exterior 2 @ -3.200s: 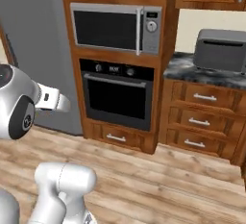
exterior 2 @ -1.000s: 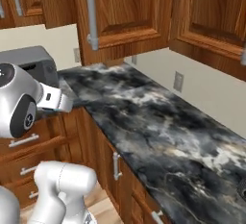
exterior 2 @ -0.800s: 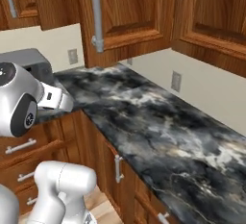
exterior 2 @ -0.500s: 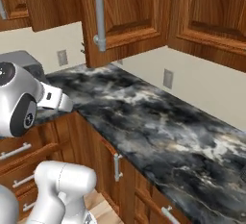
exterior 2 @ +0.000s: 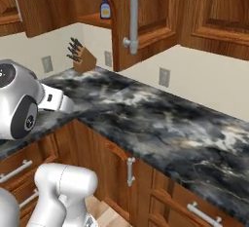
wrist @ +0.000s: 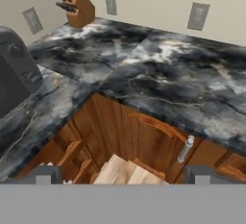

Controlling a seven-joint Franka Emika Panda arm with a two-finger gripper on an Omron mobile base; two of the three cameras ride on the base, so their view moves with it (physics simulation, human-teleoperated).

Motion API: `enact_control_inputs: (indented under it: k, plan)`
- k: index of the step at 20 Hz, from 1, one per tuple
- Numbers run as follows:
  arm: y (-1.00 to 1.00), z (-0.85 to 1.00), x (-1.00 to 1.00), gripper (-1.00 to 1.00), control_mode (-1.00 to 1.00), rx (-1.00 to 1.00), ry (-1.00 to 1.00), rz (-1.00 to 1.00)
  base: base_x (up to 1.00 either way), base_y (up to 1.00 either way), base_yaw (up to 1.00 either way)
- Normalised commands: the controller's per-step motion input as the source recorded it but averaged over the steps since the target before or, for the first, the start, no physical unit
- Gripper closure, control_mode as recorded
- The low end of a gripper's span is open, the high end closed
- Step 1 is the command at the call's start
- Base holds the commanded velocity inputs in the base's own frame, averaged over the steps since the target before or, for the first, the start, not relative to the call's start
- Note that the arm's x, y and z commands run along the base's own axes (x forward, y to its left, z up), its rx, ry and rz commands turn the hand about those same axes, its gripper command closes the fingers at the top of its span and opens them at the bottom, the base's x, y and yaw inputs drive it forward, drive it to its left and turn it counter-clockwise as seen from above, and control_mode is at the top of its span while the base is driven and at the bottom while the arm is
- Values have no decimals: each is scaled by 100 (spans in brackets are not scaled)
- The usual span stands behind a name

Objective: Move the condiment bottle and shaker from the cabinet to the dining counter.

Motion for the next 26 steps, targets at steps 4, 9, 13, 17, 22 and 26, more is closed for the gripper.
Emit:
enact_control_inputs:
  k: [4,9,13,17,22,26]
  plan:
    - [0,0,0,-100,100,0,0,0,13,54,-24]
    - [0,0,0,-100,100,0,0,0,27,13,-21]
    - [0,0,0,-100,100,0,0,0,30,2,-21]
    - [0,0,0,-100,100,0,0,0,54,0,-25]
    - [0,0,0,-100,100,0,0,0,75,6,-25]
    - [0,0,0,-100,100,0,0,0,29,30,-22]
